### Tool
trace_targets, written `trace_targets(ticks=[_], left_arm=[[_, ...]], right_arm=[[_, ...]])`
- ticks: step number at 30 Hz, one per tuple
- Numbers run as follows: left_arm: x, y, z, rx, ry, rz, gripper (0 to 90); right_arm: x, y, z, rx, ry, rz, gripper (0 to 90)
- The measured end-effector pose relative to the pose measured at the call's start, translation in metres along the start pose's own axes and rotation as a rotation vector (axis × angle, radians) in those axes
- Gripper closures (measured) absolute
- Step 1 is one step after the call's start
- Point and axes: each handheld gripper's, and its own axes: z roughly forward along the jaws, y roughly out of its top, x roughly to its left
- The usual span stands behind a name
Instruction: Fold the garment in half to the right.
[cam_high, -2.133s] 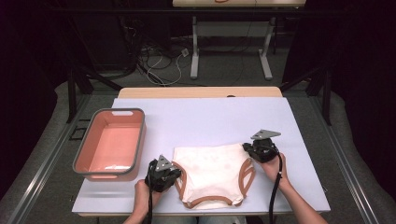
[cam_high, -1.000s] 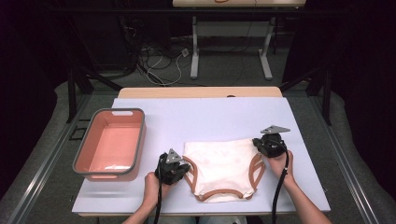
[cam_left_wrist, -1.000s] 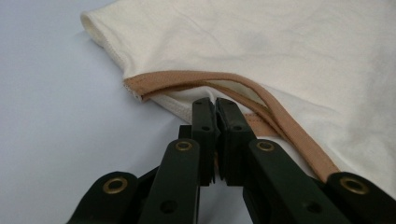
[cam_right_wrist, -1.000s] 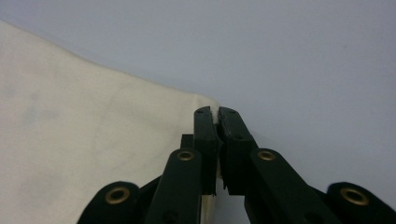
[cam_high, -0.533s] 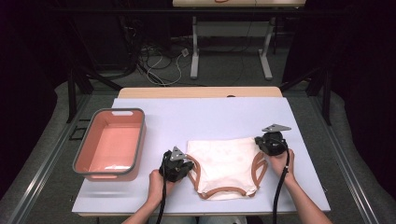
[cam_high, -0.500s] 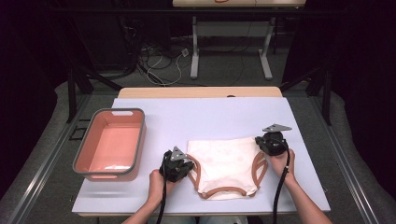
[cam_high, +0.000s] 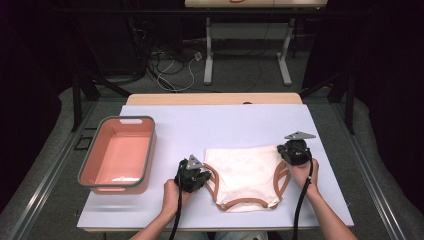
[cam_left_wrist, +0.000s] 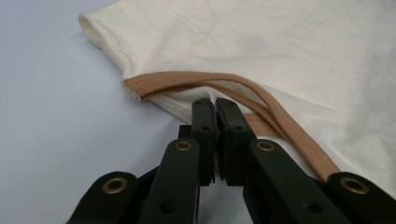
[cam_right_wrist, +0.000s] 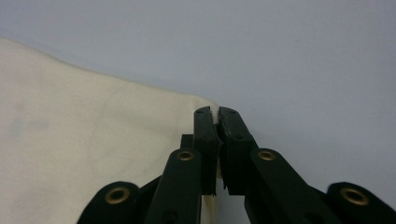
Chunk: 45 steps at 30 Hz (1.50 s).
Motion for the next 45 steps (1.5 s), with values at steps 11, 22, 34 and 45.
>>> trace_targets(ticks=[11, 22, 34, 45], left_arm=[[-0.001, 0.007, 0.008, 0.000, -0.004, 0.002, 86.3], [0.001, 0.010, -0.008, 0.006, 0.030, 0.015, 53.4], [0.006, 0.003, -0.035, 0.030, 0.013, 0.016, 22.7], [0.006, -0.001, -0.041, 0.040, 0.028, 0.016, 9.5]], right_arm=[[-0.004, 0.000, 0.001, 0.006, -0.042, -0.007, 86.4], [-0.003, 0.003, -0.007, -0.003, -0.011, 0.000, 55.6], [0.025, 0.005, -0.026, -0.025, 0.148, -0.046, 25.8], [0.055, 0.001, -0.036, 0.002, 0.276, -0.129, 15.6]])
